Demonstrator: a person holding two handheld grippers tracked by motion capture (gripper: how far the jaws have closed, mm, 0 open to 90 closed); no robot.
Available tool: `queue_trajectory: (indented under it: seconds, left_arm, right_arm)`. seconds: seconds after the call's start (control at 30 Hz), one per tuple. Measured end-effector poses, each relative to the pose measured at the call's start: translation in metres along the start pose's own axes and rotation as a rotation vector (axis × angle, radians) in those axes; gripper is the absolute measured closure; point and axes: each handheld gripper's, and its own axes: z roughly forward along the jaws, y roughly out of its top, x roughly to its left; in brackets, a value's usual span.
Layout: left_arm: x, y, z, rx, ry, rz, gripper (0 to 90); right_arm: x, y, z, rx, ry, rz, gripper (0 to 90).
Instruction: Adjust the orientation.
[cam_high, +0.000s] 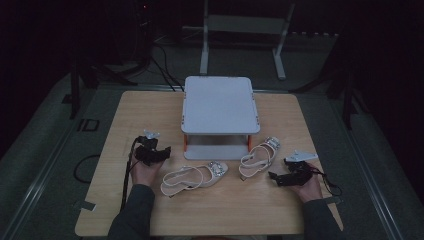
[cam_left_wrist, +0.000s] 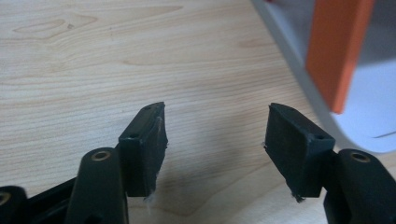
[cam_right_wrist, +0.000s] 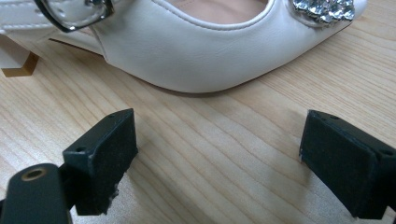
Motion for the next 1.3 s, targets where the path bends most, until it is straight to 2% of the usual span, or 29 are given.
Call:
queue_trajectory:
  seconds: [0.2, 0.3, 0.47, 0.6, 0.83, 1.07, 1.3]
  left_arm:
    - [0.002, 0.003, -0.016, -0.032, -0.061, -0.016, 42.7]
    - [0.002, 0.005, -0.022, -0.040, -0.078, -0.009, 42.7]
    - [-0.005, 0.013, -0.042, -0.057, -0.119, 0.042, 43.0]
    - [-0.014, 0.017, -0.055, -0.074, -0.153, 0.084, 46.9]
    - [-0.033, 0.019, -0.071, -0.089, -0.200, 0.145, 47.9]
    - [-0.049, 0.015, -0.070, -0.029, -0.273, 0.201, 48.5]
    - [-0.062, 0.011, -0.060, 0.034, -0.309, 0.246, 48.3]
  right_arm:
    - [0.000, 0.000, 0.000, 0.000, -0.001, -0.001, 11.2]
    - [0.000, 0.000, 0.000, 0.001, 0.000, 0.003, 11.3]
    - [0.000, 0.000, 0.000, 0.000, -0.001, 0.001, 11.3]
    - [0.000, 0.000, 0.000, 0.000, -0.001, 0.001, 11.3]
    - [0.000, 0.000, 0.000, -0.002, -0.002, 0.003, 11.3]
    - [0.000, 0.000, 0.000, -0.003, -0.003, 0.002, 11.3]
    - [0.000, 0.000, 0.000, -0.003, -0.003, 0.002, 11.3]
